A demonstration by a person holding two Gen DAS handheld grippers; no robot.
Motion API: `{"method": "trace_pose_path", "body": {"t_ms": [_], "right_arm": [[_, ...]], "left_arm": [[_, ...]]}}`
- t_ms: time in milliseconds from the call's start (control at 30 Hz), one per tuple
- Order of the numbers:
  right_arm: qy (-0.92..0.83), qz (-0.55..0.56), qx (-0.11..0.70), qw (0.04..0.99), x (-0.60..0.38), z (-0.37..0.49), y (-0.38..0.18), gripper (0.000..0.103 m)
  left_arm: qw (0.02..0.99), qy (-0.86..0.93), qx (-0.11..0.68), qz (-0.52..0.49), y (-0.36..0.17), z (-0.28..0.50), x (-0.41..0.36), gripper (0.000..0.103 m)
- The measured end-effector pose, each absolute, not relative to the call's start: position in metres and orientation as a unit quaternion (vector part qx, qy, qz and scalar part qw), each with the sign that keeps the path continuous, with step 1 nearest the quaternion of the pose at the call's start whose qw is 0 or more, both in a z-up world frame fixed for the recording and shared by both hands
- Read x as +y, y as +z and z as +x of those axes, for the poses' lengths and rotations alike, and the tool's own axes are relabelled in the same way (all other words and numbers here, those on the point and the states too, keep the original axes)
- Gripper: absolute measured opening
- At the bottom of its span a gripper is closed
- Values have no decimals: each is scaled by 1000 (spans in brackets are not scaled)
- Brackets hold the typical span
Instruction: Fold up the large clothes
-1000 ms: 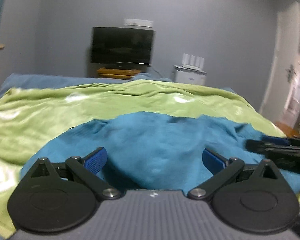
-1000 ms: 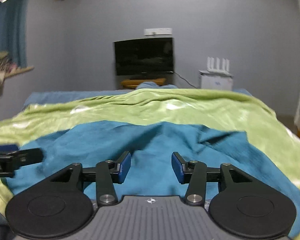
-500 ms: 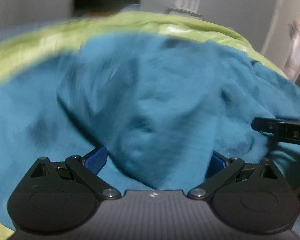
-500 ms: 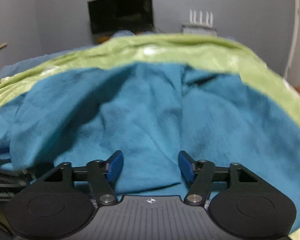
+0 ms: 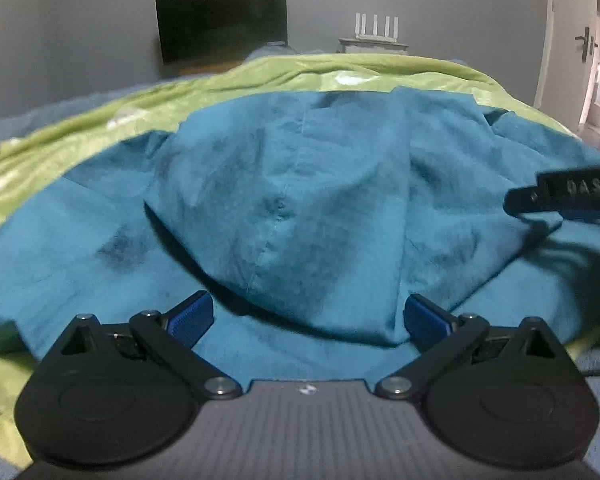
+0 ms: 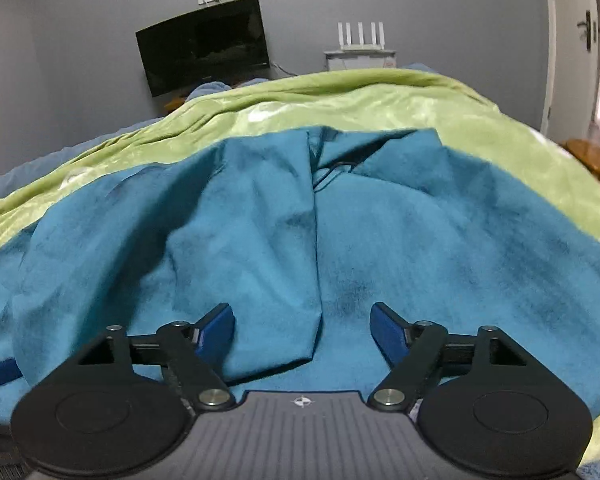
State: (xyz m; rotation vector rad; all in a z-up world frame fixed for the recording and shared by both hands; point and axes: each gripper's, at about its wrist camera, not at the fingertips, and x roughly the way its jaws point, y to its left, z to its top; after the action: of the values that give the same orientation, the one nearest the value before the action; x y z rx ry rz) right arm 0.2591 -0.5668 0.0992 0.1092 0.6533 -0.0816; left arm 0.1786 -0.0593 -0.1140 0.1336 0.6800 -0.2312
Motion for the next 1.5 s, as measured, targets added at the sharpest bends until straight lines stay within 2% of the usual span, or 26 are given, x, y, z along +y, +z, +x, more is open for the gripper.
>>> {"method": "trace_pose_path", "body": {"t_ms": [100,233,400,533,700,867,967,1067,1133,1267,1367,1500], "right_arm": [[-38,39,322,945,-563,260,98,86],[-44,40,315,947,-562,254,101,88],[-52,63,307,948,-569,242,106,92],[-59,61,300,950,-566,232,109,96],[-61,62,289,953,-562,216,118,96],[-67,135,276,949,-579,181,128,96],[-85,178,269,943,-595,162,133,96],[-108,223,266,932,-613,147,138,96],[-127,260,273,918,-626,139,138,95],[-145,340,268,890,-655,125,136,89],[-165,374,255,876,-675,121,135,86],[-200,398,223,867,-694,110,132,81]], "left_arm": [[935,-111,328,76,-112,171,-59,103],[941,-116,298,113,-118,154,-57,103],[960,-125,230,97,-140,147,-53,103],[963,-125,218,93,-143,144,-54,103],[966,-124,205,93,-144,137,-53,103],[971,-118,179,103,-152,132,-55,103],[966,-103,201,123,-144,129,-59,103],[944,-82,258,187,-121,131,-69,103],[938,-88,290,167,-110,134,-64,103],[955,-103,271,68,-87,128,-36,103],[951,-109,289,9,-75,136,-25,103],[940,-124,317,-12,-71,141,-22,103]]}}
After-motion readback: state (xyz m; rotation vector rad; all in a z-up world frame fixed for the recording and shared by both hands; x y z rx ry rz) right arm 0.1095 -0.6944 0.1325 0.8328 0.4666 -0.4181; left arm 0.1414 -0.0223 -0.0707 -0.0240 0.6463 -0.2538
